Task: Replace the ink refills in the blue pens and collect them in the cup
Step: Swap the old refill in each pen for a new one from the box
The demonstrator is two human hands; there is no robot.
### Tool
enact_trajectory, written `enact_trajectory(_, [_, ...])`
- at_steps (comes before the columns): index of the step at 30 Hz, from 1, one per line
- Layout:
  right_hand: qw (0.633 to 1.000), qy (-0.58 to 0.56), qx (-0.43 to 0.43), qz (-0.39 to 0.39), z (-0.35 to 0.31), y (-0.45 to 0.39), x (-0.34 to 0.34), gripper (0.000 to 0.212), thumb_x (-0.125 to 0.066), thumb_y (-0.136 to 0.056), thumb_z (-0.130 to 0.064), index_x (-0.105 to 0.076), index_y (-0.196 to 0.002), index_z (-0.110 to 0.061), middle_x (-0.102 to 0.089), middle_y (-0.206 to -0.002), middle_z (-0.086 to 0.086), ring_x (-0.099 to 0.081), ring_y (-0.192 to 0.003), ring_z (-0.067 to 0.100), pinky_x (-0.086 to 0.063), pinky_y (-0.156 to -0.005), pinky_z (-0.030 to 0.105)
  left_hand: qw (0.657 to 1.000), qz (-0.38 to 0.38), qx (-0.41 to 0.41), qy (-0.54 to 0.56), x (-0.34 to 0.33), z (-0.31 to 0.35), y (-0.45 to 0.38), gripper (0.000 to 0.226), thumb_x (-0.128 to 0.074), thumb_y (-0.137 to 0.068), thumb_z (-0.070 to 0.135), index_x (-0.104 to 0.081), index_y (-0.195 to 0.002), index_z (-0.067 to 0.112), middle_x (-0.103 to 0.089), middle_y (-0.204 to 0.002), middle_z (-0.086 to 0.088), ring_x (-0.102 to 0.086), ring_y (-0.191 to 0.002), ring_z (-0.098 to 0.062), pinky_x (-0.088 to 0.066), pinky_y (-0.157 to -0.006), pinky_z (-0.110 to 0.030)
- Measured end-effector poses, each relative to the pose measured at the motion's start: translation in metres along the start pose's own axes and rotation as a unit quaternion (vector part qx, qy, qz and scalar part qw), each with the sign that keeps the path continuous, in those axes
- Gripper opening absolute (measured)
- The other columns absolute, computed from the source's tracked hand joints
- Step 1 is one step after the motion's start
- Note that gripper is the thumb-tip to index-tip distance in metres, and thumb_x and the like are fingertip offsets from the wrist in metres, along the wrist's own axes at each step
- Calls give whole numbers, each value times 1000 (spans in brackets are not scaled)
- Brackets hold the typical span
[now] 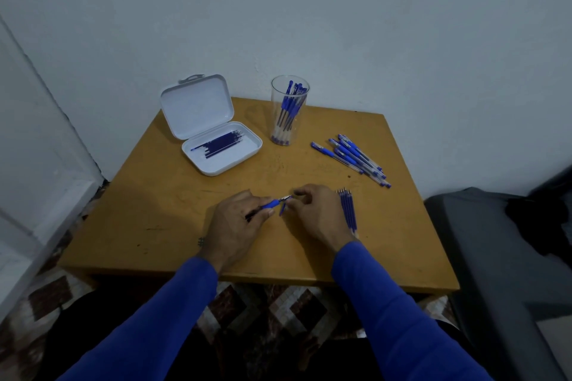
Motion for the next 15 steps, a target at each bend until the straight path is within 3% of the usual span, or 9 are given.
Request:
enact_trajectory(3, [999,50,0,-1,-1,-2,-9,44,-70,-93,-40,-66,-131,-19,-64,-127,2,-60,-112,15,-52,-94,29,1000,-3,4,1,0,-1,0,23,-73,-92,24,-76,-115,21,-60,-81,14,-59,-77,-8,-39,-62,-8])
enact_trajectory(6, [1000,26,-2,-8,-3,-1,-8,32,-74,-91,-34,-67,-120,-22,-65,-117,-2,-62,-103,11,-52,-84,24,1000,-5,9,2,-1,-2,0,23,-73,-92,24,-76,-115,22,-60,-81,15,-59,-78,-8,-39,-63,-8])
enact_trajectory(10, [984,-169,-53,21,2,5,1,16,-71,-94,-18,-58,-102,-19,-72,-96,2,-66,-75,11,-51,-57,23,1000,-4,11,-1,-1,-1,0,23,-73,-92,22,-76,-115,21,-60,-80,15,-59,-79,-9,-41,-64,-8])
enact_trajectory(15, [903,-409,-119,61,4,16,1,17,-68,-96,-11,-58,-109,-11,-75,-94,12,-65,-62,15,-51,-47,27,1000,-10,21,-13,-3,-3,0,24,-72,-93,25,-75,-117,24,-59,-81,16,-58,-77,-7,-40,-64,-9])
Point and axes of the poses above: each hand's wrist, its own y-axis away from the middle knuckle, its own x-axis out of the back of the hand, z = x × y, the point moved 3 cm from there along -y, towards the middle knuckle
